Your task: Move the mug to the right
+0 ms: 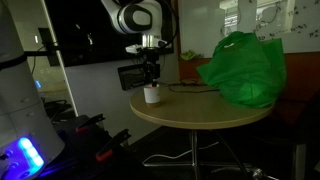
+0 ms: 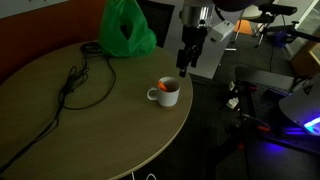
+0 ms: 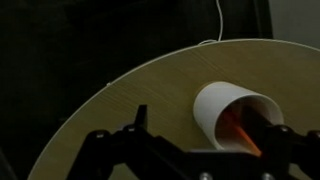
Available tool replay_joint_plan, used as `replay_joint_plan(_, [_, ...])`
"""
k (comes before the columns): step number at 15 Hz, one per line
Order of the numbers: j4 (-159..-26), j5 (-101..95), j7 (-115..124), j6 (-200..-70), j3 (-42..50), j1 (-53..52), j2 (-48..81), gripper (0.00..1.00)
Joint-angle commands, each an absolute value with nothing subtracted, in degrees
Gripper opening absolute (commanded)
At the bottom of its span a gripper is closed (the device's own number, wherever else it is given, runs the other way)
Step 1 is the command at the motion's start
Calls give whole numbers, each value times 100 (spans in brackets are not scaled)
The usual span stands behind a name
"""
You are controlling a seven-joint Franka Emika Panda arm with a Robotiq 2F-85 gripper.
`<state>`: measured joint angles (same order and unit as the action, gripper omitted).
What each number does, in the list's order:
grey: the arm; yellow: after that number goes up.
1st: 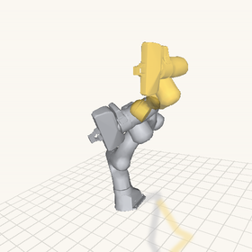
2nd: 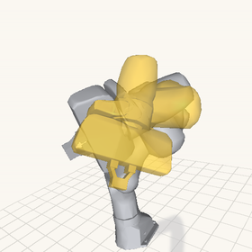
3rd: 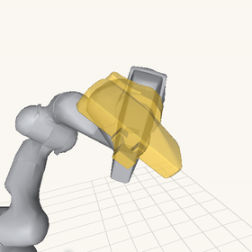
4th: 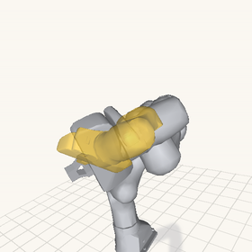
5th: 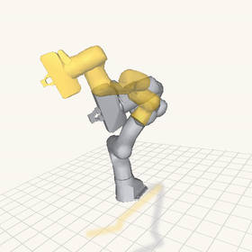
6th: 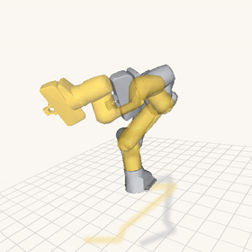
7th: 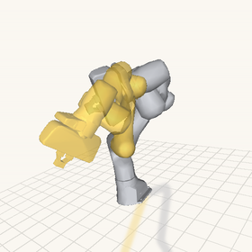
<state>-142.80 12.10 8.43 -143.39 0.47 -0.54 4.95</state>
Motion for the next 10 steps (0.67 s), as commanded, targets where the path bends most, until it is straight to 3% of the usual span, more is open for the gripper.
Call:
replay_joint_plan(1, [-13983,1446,1034,-14569,-17,-70,958,100])
replay_joint_plan(4, [-13814,1369,1245,-14826,-31,-140,1286,100])
replay_joint_plan(6, [-13714,1482,1165,-14834,-97,-126,1438,72])
replay_joint_plan(10, [-13648,1378,1175,-14900,-90,-156,1598,42])
